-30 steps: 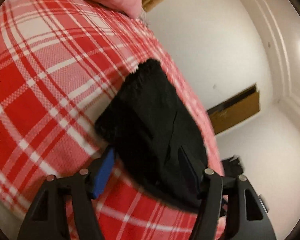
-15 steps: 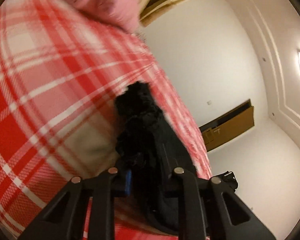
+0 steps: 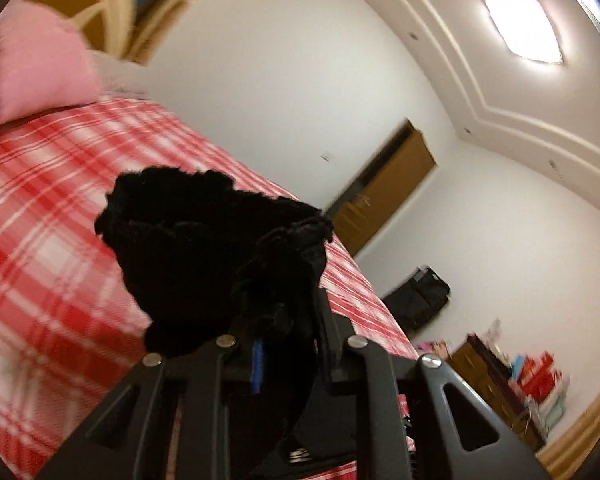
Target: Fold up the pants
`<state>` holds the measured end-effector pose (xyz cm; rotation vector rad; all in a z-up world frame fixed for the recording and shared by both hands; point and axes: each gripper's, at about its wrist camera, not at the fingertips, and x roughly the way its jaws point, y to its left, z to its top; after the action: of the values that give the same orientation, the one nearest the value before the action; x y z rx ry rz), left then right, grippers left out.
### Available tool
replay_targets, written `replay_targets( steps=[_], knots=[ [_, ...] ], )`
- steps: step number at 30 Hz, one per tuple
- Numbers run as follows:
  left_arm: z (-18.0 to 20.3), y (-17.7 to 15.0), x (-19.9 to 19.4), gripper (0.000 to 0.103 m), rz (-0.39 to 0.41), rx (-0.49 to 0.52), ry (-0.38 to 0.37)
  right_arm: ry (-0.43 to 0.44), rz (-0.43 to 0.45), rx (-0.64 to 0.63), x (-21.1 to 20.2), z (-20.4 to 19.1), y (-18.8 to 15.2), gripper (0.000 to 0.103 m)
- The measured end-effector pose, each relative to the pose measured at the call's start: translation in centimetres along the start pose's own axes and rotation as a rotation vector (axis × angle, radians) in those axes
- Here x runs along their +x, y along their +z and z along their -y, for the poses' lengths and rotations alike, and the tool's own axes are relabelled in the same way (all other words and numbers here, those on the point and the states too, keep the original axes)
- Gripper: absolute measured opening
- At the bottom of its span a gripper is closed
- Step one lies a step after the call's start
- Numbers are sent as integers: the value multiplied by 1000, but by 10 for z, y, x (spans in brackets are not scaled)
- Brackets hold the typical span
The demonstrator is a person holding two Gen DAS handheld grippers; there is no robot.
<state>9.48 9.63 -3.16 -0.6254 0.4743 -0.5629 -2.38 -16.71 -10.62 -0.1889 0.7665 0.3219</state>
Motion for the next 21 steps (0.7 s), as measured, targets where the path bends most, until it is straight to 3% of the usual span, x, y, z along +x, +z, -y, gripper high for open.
replay_targets(
  steps=[9,15,21],
  knots=[
    [74,-20,73,20,-168,143,-152,-84,4,134,-19,53,-16,51],
    [135,-77,121,20,-340,288,-228,-127,10,268,-33,94,-34,51],
    [165,-148,161,20,-505,407,-182,-140,25,460,-44,142,-55,51]
  ],
)
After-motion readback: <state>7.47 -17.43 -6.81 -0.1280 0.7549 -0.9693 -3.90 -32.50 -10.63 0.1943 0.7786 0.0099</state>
